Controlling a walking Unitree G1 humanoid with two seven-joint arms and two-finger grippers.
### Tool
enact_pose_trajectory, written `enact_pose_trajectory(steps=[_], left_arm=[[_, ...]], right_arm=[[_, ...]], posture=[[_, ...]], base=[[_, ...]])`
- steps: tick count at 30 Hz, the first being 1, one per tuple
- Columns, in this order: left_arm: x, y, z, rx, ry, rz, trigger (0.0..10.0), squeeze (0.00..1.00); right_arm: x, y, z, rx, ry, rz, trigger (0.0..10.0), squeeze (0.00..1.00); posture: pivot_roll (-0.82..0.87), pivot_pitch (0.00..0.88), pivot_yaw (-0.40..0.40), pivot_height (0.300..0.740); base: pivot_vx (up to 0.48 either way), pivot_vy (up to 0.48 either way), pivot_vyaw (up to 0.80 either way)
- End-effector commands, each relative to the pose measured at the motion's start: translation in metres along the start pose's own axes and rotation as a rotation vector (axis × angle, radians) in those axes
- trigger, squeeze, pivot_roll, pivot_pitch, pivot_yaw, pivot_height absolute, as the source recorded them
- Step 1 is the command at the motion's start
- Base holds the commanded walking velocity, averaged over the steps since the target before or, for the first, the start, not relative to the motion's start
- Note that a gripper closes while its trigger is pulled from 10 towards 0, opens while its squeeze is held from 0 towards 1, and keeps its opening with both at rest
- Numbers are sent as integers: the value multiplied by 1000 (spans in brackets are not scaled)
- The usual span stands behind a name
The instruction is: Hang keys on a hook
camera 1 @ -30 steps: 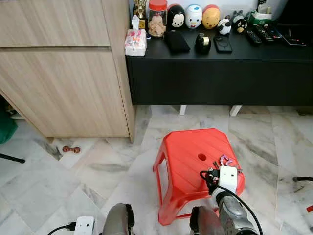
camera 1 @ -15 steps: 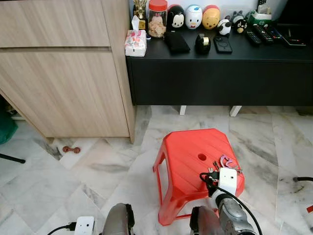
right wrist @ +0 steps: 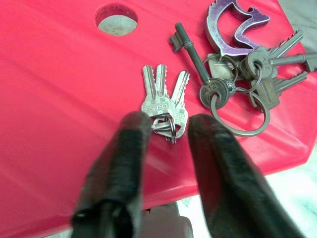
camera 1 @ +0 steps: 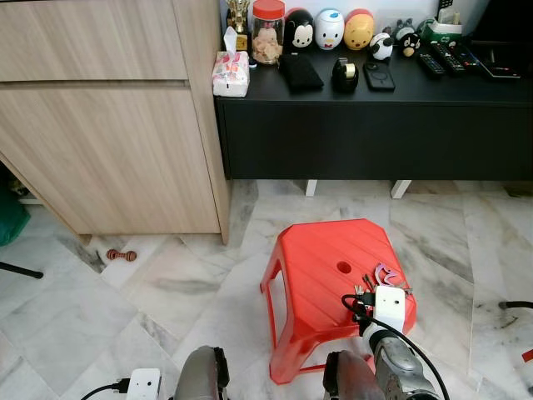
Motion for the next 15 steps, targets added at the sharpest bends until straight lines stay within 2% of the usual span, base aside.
enact_pose_trajectory(steps=[1, 2, 3, 4, 5, 15], left_arm=[[-9, -2, -1, -9, 15, 33, 10000, 0], [-9, -2, -1, -8, 15, 34, 10000, 0], [-10, -2, -1, -9, 15, 34, 10000, 0], [-10, -2, -1, -9, 15, 34, 10000, 0], [-9, -2, -1, -8, 15, 34, 10000, 0], [-9, -2, -1, -6, 19, 35, 10000, 0]], right_arm=[[-6, -1, -2, -4, -11, 28, 118, 0], [-7, -1, -2, -3, -11, 30, 78, 0], [-7, -1, -1, 0, -12, 34, 941, 0], [-8, -1, -1, 0, -13, 35, 941, 0], [-8, -1, -1, 0, -15, 38, 10000, 0], [-10, -1, 2, 6, -15, 50, 10000, 0]], posture=[[61, 113, -32, 612], [61, 113, -32, 612], [61, 113, -32, 612], [61, 113, -32, 612], [63, 114, -31, 612], [64, 114, -30, 612]], base=[[0, 0, 0], [0, 0, 0], [0, 0, 0], [0, 0, 0], [0, 0, 0], [0, 0, 0]])
Point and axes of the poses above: a point about 5 cm out from each wrist's last joint towards the gripper, its own y axis pointing out of the wrist towards the gripper, its own x axis along the axis of the wrist's last joint, z = x × y, the point moved 4 cm from there along y, pointing out of the wrist towards the gripper, and after that the axes turned 4 degrees about -y, right-handed, at the moved point
